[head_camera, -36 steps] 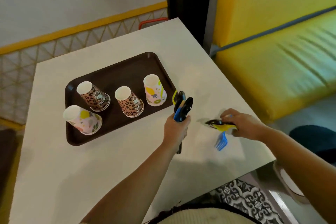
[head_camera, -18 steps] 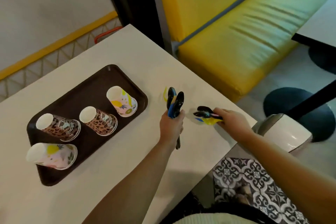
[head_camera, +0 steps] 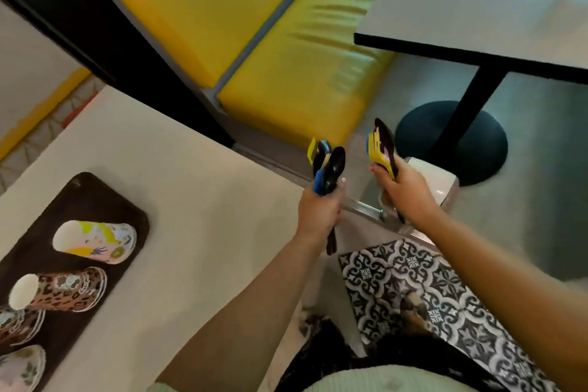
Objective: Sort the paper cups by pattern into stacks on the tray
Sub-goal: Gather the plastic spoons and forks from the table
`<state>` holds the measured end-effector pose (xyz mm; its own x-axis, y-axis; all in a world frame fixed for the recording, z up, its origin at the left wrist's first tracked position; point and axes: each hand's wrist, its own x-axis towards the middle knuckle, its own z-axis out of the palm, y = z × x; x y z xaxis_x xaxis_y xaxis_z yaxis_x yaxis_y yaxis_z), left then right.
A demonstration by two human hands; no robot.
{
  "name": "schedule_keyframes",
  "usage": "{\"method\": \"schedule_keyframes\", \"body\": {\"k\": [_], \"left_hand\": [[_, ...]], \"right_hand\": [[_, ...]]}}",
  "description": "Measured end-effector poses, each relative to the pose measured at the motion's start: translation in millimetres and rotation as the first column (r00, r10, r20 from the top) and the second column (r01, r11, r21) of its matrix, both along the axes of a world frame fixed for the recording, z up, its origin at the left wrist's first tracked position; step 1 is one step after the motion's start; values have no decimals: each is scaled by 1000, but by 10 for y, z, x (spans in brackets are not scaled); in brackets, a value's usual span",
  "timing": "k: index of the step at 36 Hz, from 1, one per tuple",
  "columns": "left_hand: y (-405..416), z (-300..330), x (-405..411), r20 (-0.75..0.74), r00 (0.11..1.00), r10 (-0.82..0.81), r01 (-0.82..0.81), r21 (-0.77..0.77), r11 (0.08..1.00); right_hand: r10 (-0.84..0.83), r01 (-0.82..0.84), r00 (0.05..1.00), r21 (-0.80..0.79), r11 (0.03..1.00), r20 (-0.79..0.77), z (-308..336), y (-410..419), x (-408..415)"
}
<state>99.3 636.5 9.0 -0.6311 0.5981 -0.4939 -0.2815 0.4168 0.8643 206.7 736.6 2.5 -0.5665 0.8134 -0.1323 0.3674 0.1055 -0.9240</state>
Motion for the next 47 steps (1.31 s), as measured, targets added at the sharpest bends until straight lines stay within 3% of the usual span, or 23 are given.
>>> {"method": "schedule_keyframes", "body": {"k": [3,9,15,21,35,43,47], "left_hand": [[352,-130,284,40,993,-109,111,-30,993],[914,-520,690,200,935,-291,324,-155,933],[1253,-1055,803,305,881,-361,447,-290,846],[1402,-1685,744,304,819,-486,564,-275,778],[1555,-2918,600,358,666,-655,742,-414,528],[1802,-3343,673,291,739,-608,668,-435,604],[1980,-3506,725,262,759,-596,637,-487,598]], "right_hand": [[-66,70,989,-25,997,131,-208,274,307],[-15,86,977,-331,940,213,-657,672,840],[93,27,924,-304,952,372,-1040,879,1087],[102,104,910,-460,882,401,-1713,929,1093],[172,184,858,-603,776,484,-2930,1070,1019],[107,247,877,-630,736,469,-3269,1222,894],[7,310,899,-648,696,439,-3418,1315,787]]}}
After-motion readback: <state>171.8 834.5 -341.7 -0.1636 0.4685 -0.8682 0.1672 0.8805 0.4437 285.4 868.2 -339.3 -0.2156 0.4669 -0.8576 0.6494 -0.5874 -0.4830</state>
